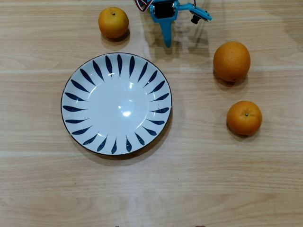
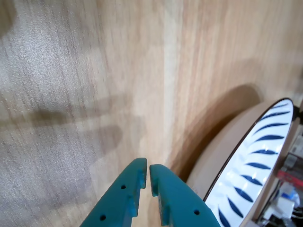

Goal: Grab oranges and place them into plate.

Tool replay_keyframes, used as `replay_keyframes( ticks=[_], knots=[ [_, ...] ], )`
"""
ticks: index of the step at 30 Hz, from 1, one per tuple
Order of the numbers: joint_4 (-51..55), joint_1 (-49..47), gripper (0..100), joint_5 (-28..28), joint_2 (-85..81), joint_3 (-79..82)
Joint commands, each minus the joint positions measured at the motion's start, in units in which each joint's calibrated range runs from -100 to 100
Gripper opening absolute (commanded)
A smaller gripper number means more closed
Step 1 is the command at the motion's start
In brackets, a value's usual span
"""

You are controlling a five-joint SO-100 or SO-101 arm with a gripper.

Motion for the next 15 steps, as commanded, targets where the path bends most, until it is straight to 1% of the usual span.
replay_keyframes(
  ticks=[1,15],
  knots=[
    [-0.68,0.12,2,-0.12,-0.59,0.76],
    [-0.68,0.52,2,-0.17,-0.59,0.85]
  ],
)
